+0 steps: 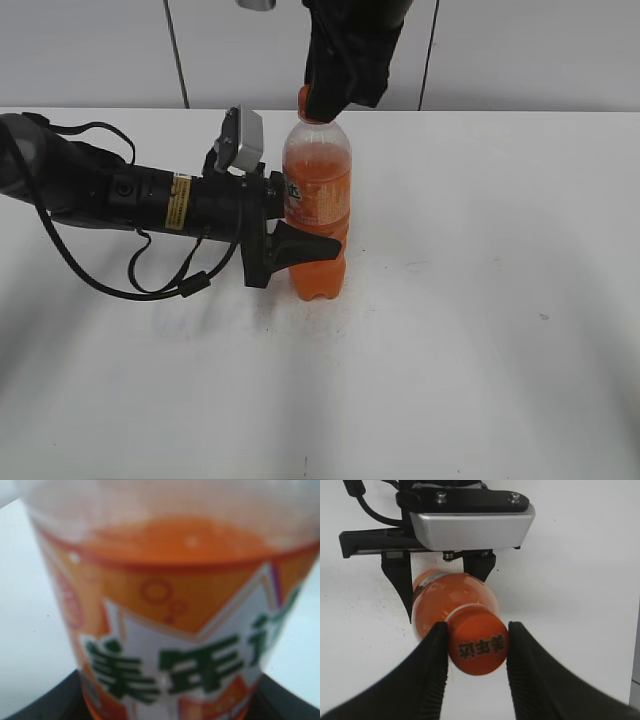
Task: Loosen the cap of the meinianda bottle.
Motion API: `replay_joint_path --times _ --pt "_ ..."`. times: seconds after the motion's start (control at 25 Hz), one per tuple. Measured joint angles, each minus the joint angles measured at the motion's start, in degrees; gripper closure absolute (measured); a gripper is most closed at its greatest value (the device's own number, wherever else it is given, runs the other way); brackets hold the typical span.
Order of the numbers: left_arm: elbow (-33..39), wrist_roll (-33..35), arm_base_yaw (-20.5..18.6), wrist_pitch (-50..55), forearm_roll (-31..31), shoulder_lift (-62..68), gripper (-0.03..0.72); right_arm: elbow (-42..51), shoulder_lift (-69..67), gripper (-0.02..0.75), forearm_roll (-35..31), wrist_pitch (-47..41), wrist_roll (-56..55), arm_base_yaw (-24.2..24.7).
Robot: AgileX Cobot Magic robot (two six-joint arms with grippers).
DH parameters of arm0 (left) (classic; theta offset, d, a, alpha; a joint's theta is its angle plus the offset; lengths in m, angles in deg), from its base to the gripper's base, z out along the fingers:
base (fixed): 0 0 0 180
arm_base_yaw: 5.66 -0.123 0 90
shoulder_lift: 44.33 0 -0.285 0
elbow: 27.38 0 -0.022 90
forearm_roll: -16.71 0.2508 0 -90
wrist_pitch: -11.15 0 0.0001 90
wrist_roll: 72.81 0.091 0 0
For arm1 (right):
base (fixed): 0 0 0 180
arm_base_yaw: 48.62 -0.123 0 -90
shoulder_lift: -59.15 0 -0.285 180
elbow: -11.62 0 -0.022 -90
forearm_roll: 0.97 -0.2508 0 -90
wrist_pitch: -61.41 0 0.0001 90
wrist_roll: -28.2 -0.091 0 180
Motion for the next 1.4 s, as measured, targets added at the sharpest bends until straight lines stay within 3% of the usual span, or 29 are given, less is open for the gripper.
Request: replay_joint_path --times 0.16,0.32,0.4,0.56,0.68,0.8,1.2,1.32,1.4 --pt "0.00 0.00 0.00 0.00 0.00 0.00 0.281 -0.06 0.05 0.447 0.00 0.00 -0.69 0.00" --pt "0.00 -0.11 0.00 0.00 -0.12 0.00 0.281 -0.06 0.76 0.225 -0.08 0.00 -6.92 0.00" --pt "0.00 -0.13 0.00 0.00 -0.12 0.00 0.281 -0.06 1.95 0.155 -1.16 0.00 -11.27 0.00" --pt "0.00 -0.13 0.00 0.19 -0.12 0.00 0.281 -0.17 4.85 0.207 -2.57 0.00 -23.63 0.00" --pt "0.00 -0.13 0.00 0.25 -0.12 0.00 0.281 -0.23 5.39 0.246 -2.26 0.00 -46.52 0.00" --pt "0.00 -0.13 0.00 0.25 -0.12 0.00 0.281 -0.23 5.12 0.257 -0.24 0.00 -61.28 0.00" --pt "0.00 -0.13 0.00 0.30 -0.12 0.00 0.281 -0.18 0.35 0.288 -0.86 -0.02 -66.92 0.00" --pt "0.00 -0.13 0.00 0.31 -0.12 0.00 0.281 -0.18 0.04 0.337 -0.86 -0.02 -66.94 0.00" --pt "0.00 -0.13 0.00 0.35 -0.12 0.00 0.281 -0.18 0.04 0.417 -0.68 -0.02 -66.94 0.00"
